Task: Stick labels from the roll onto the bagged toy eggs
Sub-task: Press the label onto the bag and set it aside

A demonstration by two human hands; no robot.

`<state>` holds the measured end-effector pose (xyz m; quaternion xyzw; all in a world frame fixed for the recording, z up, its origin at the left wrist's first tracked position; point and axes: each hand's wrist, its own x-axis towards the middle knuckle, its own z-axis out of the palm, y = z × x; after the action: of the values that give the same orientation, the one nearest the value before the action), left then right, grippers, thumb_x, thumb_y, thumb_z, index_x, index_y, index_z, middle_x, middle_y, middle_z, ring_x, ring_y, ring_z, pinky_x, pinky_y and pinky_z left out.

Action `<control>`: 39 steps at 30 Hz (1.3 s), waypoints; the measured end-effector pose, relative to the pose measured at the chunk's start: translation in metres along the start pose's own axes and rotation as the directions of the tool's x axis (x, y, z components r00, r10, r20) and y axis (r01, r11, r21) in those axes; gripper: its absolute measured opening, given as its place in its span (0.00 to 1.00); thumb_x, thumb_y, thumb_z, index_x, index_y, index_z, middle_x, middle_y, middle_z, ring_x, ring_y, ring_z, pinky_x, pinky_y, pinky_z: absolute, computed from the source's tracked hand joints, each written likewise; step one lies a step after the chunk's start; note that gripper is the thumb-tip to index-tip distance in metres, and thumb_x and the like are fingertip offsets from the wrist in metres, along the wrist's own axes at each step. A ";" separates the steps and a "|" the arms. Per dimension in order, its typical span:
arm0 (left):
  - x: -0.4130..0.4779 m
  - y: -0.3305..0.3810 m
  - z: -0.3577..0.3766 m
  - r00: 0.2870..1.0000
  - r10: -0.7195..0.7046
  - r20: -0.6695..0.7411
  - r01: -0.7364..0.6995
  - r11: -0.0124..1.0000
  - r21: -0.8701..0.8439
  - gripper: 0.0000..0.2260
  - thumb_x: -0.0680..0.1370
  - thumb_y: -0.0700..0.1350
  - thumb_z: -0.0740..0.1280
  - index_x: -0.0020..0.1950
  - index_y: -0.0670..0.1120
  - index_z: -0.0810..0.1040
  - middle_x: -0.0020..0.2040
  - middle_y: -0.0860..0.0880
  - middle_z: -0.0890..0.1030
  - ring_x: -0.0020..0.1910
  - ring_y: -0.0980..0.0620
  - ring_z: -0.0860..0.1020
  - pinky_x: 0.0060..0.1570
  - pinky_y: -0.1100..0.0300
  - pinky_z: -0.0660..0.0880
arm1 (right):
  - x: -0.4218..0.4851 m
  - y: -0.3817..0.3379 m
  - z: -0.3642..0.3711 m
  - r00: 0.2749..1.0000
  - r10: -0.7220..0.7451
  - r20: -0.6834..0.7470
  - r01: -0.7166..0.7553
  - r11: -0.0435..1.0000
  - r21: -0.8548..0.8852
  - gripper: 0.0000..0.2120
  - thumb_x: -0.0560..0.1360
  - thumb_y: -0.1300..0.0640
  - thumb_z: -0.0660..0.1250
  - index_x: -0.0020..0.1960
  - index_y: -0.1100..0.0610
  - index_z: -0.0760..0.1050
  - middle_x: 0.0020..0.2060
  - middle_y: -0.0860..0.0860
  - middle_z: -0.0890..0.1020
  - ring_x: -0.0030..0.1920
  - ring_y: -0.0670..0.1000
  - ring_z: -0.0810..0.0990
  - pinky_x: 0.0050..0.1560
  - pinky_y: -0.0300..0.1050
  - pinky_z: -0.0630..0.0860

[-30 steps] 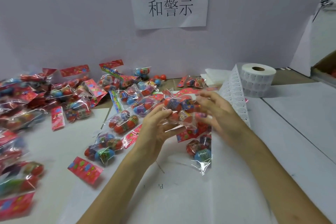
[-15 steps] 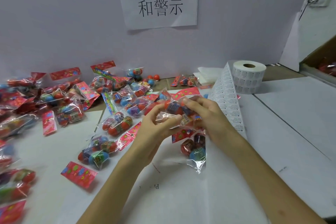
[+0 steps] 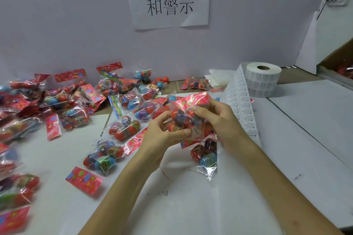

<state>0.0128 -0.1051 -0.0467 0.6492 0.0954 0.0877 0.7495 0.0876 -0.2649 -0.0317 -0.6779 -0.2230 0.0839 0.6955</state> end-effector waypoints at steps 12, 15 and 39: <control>-0.005 0.002 0.003 0.995 -0.016 0.101 0.011 0.998 0.058 0.21 0.71 0.43 0.79 0.62 0.47 0.81 0.57 0.43 0.86 0.56 0.41 0.85 0.56 0.45 0.83 | 0.001 0.003 -0.008 0.998 -0.056 -0.013 0.055 0.997 -0.056 0.08 0.76 0.64 0.73 0.54 0.60 0.84 0.48 0.56 0.87 0.52 0.58 0.86 0.57 0.62 0.82; -0.008 0.005 0.004 0.999 0.003 0.048 -0.008 0.995 0.102 0.18 0.69 0.58 0.75 0.56 0.51 0.85 0.52 0.48 0.88 0.52 0.46 0.86 0.49 0.52 0.84 | 0.001 0.003 -0.008 0.997 -0.073 -0.005 0.072 0.994 -0.081 0.07 0.76 0.63 0.73 0.54 0.60 0.84 0.48 0.56 0.87 0.52 0.57 0.86 0.57 0.61 0.82; -0.007 0.004 0.013 0.941 0.214 -0.261 -0.214 0.976 0.030 0.12 0.83 0.48 0.67 0.46 0.51 0.90 0.43 0.45 0.88 0.43 0.44 0.87 0.38 0.54 0.83 | 0.000 0.006 0.006 0.995 -0.083 -0.058 0.086 0.995 0.055 0.06 0.80 0.54 0.69 0.50 0.50 0.86 0.46 0.49 0.88 0.46 0.49 0.87 0.44 0.42 0.83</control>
<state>0.0090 -0.1188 -0.0407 0.6387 0.1228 0.2535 0.7160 0.0863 -0.2591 -0.0380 -0.6496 -0.2295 0.0419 0.7236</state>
